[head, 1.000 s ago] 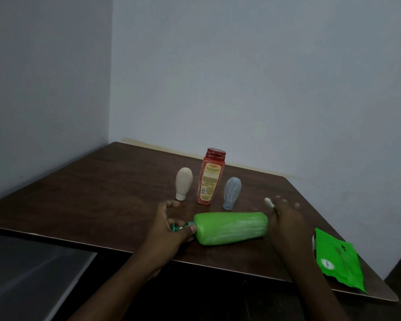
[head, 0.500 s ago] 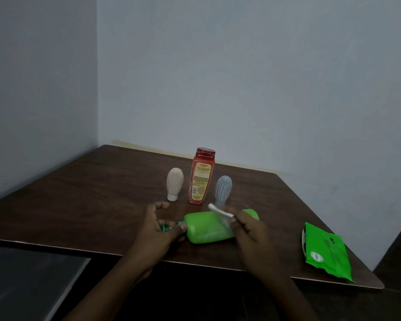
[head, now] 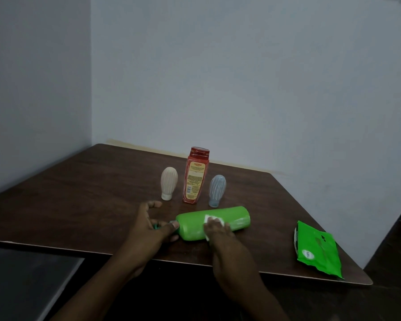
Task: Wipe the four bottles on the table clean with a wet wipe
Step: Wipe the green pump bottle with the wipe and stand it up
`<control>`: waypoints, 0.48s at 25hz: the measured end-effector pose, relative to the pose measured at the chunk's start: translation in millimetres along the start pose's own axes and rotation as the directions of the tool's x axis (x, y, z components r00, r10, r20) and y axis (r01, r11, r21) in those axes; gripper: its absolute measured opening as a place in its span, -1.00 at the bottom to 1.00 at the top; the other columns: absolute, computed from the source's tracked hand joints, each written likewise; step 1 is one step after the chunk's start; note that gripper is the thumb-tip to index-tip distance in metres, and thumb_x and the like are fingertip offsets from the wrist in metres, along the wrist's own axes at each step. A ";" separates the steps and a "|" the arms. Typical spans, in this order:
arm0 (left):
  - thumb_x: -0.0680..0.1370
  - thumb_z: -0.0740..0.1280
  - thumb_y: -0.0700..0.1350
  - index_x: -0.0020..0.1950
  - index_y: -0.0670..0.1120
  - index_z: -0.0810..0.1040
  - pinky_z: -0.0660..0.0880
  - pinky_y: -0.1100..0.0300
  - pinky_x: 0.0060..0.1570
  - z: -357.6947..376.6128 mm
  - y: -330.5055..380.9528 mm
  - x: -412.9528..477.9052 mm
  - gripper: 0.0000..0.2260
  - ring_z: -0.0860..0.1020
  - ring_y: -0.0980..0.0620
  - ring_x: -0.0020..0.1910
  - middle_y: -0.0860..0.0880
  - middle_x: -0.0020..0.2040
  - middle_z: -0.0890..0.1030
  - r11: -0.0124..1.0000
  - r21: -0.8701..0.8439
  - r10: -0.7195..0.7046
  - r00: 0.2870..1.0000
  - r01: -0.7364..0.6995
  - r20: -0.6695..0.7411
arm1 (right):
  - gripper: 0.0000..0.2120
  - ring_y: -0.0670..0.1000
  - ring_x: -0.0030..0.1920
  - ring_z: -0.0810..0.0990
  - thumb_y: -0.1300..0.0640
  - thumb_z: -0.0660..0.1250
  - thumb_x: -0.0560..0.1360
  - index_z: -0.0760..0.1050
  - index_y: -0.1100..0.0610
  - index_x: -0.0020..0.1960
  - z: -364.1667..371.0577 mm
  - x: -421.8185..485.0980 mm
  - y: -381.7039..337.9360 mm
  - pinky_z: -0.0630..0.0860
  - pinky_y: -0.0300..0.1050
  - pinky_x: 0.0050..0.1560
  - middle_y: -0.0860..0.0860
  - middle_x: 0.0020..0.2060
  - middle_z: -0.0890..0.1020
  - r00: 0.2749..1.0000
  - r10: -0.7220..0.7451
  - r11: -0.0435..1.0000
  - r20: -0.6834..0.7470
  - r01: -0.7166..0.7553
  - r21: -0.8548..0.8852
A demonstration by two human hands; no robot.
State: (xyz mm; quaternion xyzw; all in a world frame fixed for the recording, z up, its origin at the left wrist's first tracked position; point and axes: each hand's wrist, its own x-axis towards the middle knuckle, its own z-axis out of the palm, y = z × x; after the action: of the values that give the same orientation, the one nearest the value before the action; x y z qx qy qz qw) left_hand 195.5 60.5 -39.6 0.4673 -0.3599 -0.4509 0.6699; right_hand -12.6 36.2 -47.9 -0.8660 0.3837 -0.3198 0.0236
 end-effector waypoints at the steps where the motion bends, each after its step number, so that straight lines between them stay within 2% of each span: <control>1: 0.50 0.47 -0.39 0.30 0.03 0.39 0.69 -0.02 -0.08 -0.2 0.5 -0.8 -0.48 0.70 -0.15 -0.19 -0.28 -0.11 0.66 1.000 0.011 -0.004 1.000 0.004 0.000 | -0.58 -0.12 0.44 0.36 0.23 0.12 0.61 0.41 0.01 0.44 -5.4 -2.0 -9.8 0.27 -0.15 0.46 -0.07 0.41 0.45 0.999 -0.015 0.985 0.037 0.009 0.170; 3: 0.50 0.48 -0.38 0.30 0.04 0.40 0.66 -0.11 0.02 -0.1 0.3 -1.3 -0.49 0.71 -0.17 -0.19 -0.29 -0.10 0.69 1.000 0.027 -0.013 1.000 0.013 -0.003 | -0.66 -0.11 0.30 0.53 0.18 0.20 0.64 0.50 -0.08 0.35 -24.5 0.3 -16.2 0.44 -0.16 0.33 -0.11 0.26 0.60 0.996 0.057 0.890 0.072 -0.083 0.449; 5: 0.51 0.47 -0.39 0.34 0.01 0.38 0.69 -0.06 -0.04 1.0 -1.3 -0.8 -0.47 0.71 -0.17 -0.17 -0.36 -0.04 0.68 1.000 0.020 -0.012 1.000 0.012 -0.008 | -0.66 -0.06 0.13 0.63 0.19 0.20 0.63 0.54 -0.11 0.30 -41.1 5.4 0.9 0.55 -0.04 0.17 -0.13 0.10 0.68 0.976 0.211 0.860 -0.046 -0.163 0.483; 7: 0.52 0.45 -0.40 0.34 -0.01 0.37 0.71 0.04 -0.15 2.1 -2.4 -0.3 -0.47 0.70 -0.18 -0.11 -0.40 0.02 0.65 1.000 0.003 -0.011 1.000 0.011 -0.004 | -0.65 0.02 0.04 0.65 0.18 0.19 0.61 0.53 -0.11 0.30 -52.7 11.9 34.0 0.57 0.06 0.07 -0.08 0.04 0.70 0.908 0.356 0.910 -0.221 -0.283 0.302; 8: 0.52 0.45 -0.41 0.33 -0.01 0.38 0.71 0.07 -0.18 1.7 -2.7 0.1 -0.49 0.70 -0.18 -0.10 -0.40 0.02 0.65 1.000 -0.008 -0.013 1.000 0.013 -0.002 | -0.65 0.09 0.06 0.65 0.15 0.18 0.58 0.52 -0.09 0.30 -56.2 13.2 45.6 0.58 0.08 0.07 -0.02 0.06 0.69 0.879 0.396 0.917 -0.264 -0.363 0.166; 10: 0.52 0.44 -0.41 0.28 -0.06 0.45 0.70 0.12 -0.22 1.6 -1.7 -0.3 -0.57 0.70 -0.16 -0.11 -0.37 -0.01 0.65 1.000 -0.018 -0.015 1.000 0.015 0.000 | -0.60 0.16 0.18 0.60 0.09 0.12 0.55 0.49 -0.05 0.34 -50.9 12.4 53.9 0.54 0.06 0.14 0.08 0.18 0.65 0.862 0.461 0.872 -0.212 -0.485 -0.074; 12: 0.53 0.43 -0.41 0.21 -0.20 0.56 0.70 0.18 -0.25 1.7 -1.3 -0.5 -0.72 0.70 -0.12 -0.13 -0.35 -0.01 0.67 1.000 0.009 -0.012 1.000 0.011 0.019 | -0.59 0.18 0.28 0.53 0.14 0.13 0.58 0.43 0.00 0.41 -32.5 8.7 42.1 0.48 0.03 0.22 0.13 0.28 0.57 0.873 0.471 0.858 -0.126 -0.487 -0.165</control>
State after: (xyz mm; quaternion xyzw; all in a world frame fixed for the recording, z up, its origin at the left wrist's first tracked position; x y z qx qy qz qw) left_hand 193.5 60.2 -40.3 0.4681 -0.3655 -0.4574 0.6619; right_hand -54.2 7.4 -29.5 -0.7278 0.6165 -0.3003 0.0037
